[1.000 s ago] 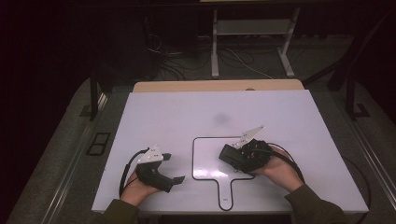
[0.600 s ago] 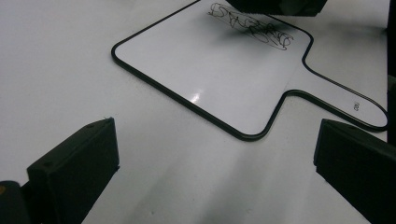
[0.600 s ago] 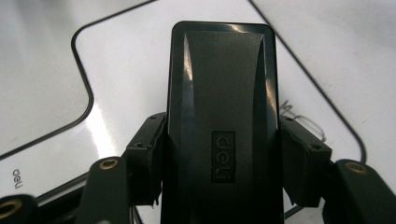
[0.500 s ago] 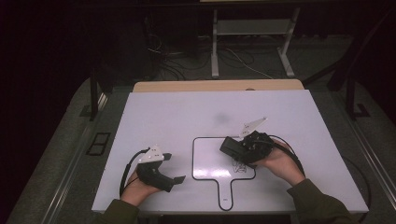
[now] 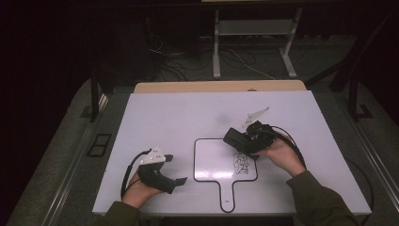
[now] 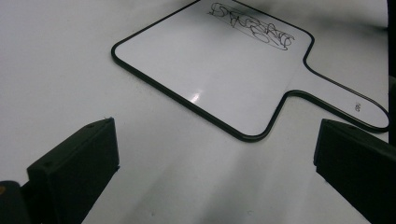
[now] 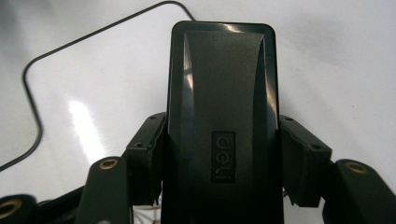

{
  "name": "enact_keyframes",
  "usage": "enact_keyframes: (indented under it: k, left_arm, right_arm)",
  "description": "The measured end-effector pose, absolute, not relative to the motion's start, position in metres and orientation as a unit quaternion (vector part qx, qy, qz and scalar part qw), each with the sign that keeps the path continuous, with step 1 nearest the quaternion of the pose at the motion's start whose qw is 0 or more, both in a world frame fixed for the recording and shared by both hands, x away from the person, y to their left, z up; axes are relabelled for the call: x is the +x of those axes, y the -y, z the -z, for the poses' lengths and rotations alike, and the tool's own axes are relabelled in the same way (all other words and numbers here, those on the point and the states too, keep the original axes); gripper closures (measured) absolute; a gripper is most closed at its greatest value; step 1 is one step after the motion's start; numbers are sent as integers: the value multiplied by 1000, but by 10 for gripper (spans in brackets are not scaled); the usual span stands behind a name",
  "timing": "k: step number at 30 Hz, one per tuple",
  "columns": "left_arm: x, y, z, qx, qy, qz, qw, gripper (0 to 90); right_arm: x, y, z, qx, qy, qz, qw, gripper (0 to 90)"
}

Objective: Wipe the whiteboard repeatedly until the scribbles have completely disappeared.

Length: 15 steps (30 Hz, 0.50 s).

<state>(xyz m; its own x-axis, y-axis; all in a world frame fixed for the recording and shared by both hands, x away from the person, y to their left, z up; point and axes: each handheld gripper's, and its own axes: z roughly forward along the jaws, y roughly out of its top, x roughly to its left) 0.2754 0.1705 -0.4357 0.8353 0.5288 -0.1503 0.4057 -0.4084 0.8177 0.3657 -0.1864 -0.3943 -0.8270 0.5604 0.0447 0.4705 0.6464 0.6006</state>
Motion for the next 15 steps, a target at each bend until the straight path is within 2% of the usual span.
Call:
enact_keyframes:
  k: [15]
  left_arm:
    - [276,-171,437,838,-277,-65,466,0]
  right_arm:
    - [388,188,417,302,-911,-266,90,386]
